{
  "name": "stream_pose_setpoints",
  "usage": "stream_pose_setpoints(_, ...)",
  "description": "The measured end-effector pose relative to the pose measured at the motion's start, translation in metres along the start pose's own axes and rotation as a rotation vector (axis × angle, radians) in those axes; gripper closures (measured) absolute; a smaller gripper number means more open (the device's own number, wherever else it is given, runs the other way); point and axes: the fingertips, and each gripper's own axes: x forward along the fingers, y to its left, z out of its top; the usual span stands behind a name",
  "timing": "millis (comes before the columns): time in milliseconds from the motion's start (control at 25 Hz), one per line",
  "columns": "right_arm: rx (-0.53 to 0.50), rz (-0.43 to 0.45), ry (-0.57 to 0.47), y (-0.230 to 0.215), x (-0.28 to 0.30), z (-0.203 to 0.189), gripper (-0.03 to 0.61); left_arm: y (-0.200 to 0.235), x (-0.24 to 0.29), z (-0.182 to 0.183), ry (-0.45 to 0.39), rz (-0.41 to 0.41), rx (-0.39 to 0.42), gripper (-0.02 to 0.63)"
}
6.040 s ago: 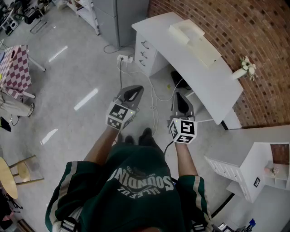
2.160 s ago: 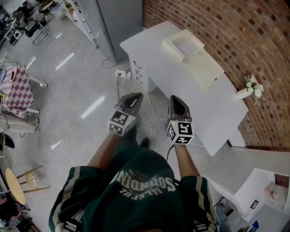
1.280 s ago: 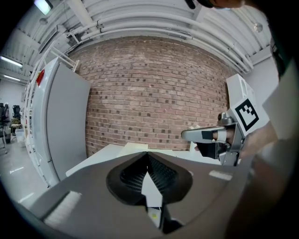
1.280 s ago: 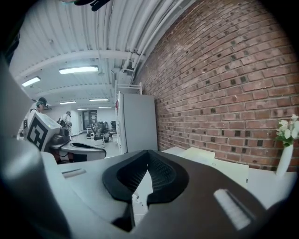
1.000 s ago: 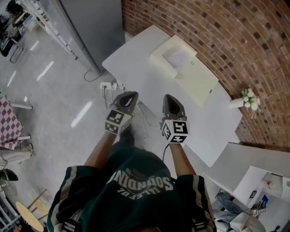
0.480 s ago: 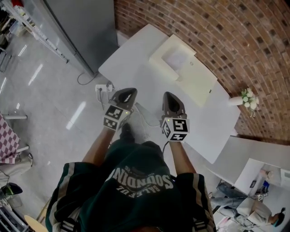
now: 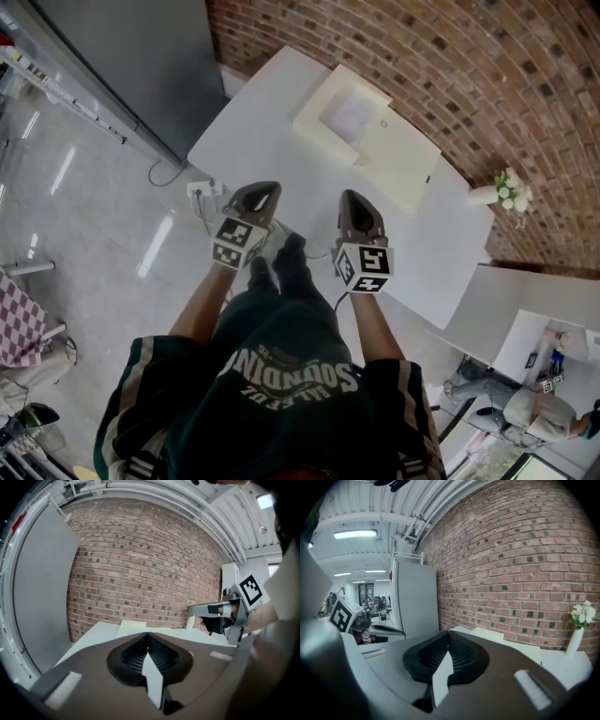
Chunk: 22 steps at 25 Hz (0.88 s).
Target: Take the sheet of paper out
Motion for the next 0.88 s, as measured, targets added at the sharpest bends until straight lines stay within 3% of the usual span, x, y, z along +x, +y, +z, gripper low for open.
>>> stream_pose_setpoints(400, 0.047, -0.041, -0.026, -0.06, 0.051, 0.018, 0.578, 0.01, 0.079, 0.031, 0.018, -0.058, 0.045, 0.603)
stream_pose_setpoints(880, 0.107, -0.048, -0.036, -0.149, 0.105, 0.043, 0.578, 0.015, 0.175, 0.071, 0.037, -0.072, 0.08, 0.603)
